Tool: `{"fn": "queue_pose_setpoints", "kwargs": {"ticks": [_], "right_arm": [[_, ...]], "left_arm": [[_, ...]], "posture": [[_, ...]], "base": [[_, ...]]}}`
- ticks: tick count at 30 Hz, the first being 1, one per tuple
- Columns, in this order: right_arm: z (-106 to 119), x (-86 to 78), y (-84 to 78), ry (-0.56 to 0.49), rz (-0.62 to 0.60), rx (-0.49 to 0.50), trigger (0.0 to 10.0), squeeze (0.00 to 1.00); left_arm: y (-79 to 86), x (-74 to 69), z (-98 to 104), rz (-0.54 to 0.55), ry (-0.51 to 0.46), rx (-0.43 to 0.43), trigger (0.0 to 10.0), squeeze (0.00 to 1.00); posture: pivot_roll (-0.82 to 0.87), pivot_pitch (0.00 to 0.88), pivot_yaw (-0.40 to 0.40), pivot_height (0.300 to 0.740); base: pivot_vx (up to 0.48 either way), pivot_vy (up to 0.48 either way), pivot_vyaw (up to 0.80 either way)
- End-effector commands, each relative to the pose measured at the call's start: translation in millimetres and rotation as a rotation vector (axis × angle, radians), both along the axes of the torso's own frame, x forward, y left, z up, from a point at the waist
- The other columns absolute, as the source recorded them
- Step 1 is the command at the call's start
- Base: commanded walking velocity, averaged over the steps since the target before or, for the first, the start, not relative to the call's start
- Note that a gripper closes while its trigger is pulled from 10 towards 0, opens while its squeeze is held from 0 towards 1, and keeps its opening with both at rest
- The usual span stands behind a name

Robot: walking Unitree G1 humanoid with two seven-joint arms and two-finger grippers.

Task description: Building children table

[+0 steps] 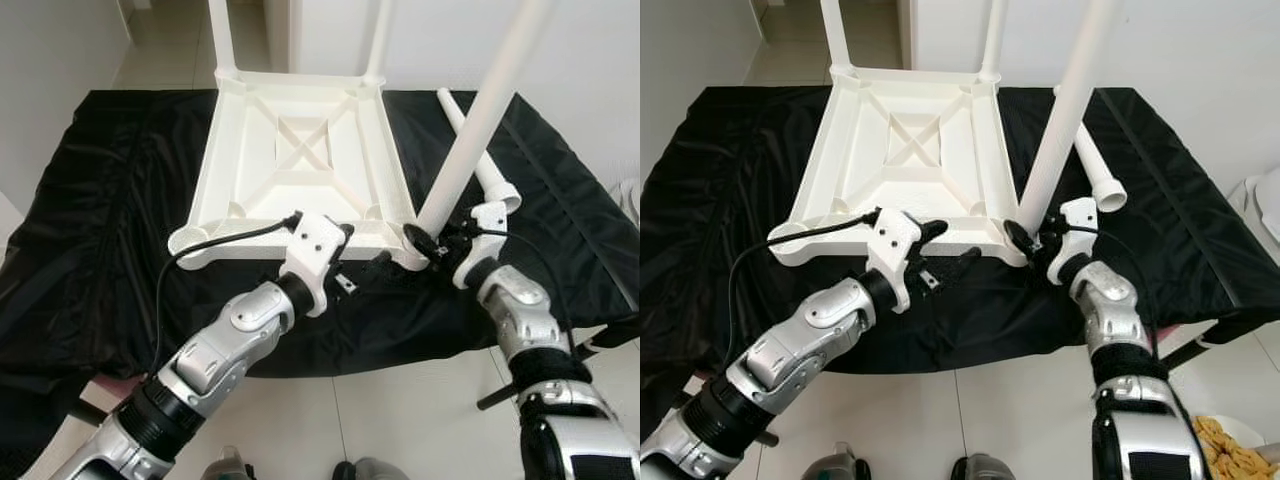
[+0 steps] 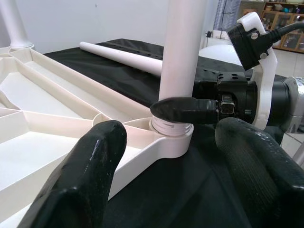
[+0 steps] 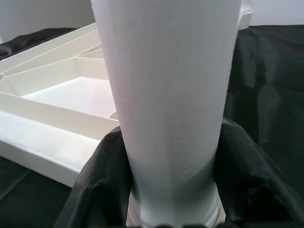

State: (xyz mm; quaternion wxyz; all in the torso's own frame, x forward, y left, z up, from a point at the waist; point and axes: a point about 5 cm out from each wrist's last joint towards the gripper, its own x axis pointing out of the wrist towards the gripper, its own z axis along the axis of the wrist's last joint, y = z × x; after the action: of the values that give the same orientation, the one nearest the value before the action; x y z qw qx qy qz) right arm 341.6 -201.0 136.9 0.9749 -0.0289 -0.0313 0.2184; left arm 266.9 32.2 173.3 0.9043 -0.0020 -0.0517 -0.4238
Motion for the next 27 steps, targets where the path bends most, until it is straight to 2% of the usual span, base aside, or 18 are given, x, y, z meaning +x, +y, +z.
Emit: {"fn": "queue_pose_setpoints", "kwargs": {"ticks": [1,7,8,11,12,14,21,24,26,27], "right_arm": [[-1.4,-1.9,3.1,0.004,-0.034,0.034,10.0,0.0],[0.0,-8.5,19.7,-0.014,-0.162,0.12,10.0,0.0],[1.0,-9.4,23.4,-0.013,-0.233,0.152,10.0,0.0],[1.6,-10.0,24.4,-0.009,-0.262,0.16,10.0,0.0],[0.1,-10.7,25.3,0.003,-0.341,0.182,10.0,0.0],[-0.2,-11.9,25.6,0.009,-0.367,0.187,10.0,0.0],[-10.0,-20.1,26.4,0.014,-0.604,0.182,10.0,0.0],[-10.0,-20.1,26.4,0.014,-0.604,0.182,10.0,0.0],[-9.4,-22.0,29.1,0.01,-0.648,0.189,10.0,0.0],[-9.6,-24.3,30.0,0.011,-0.707,0.2,10.0,0.0]], "left_arm": [[-5.9,-12.2,-3.5,-0.248,-0.003,0.027,10.0,0.0],[-7.3,-12.5,-3.9,-0.255,-0.001,0.025,10.0,0.0],[-8.3,-13.1,-4.2,-0.26,-0.001,0.024,10.0,0.0],[-8.9,-13.4,-4.4,-0.262,-0.001,0.024,10.0,0.0],[-9.6,-13.5,-4.7,-0.264,0.0,0.024,10.0,0.0],[-9.7,-13.4,-4.7,-0.264,0.0,0.024,10.0,0.0],[-10.2,-13.5,-4.9,-0.267,-0.001,0.024,10.0,0.0],[-10.2,-13.5,-4.9,-0.267,-0.001,0.024,10.0,0.0],[-10.4,-13.7,-5.0,-0.268,-0.001,0.024,10.0,0.0],[-10.3,-13.8,-5.1,-0.268,-0.001,0.025,10.0,0.0]], "posture": [[0.0,0.058,-0.019,0.74],[0.0,0.055,-0.021,0.74],[-0.01,0.052,-0.02,0.74],[-0.01,0.052,-0.02,0.74],[-0.01,0.049,-0.021,0.74],[-0.01,0.049,-0.021,0.74],[0.0,0.039,-0.026,0.74],[0.0,0.039,-0.026,0.74],[0.0,0.038,-0.026,0.74],[0.0,0.035,-0.028,0.74]], "base": [[0.0,0.0,0.0],[0.0,0.0,0.0],[0.0,0.0,0.0],[0.0,0.0,0.0],[0.0,0.0,0.0],[0.0,0.0,0.0],[0.0,0.0,0.0],[0.0,0.0,0.0],[0.0,0.0,0.0],[0.0,0.0,0.0]]}}
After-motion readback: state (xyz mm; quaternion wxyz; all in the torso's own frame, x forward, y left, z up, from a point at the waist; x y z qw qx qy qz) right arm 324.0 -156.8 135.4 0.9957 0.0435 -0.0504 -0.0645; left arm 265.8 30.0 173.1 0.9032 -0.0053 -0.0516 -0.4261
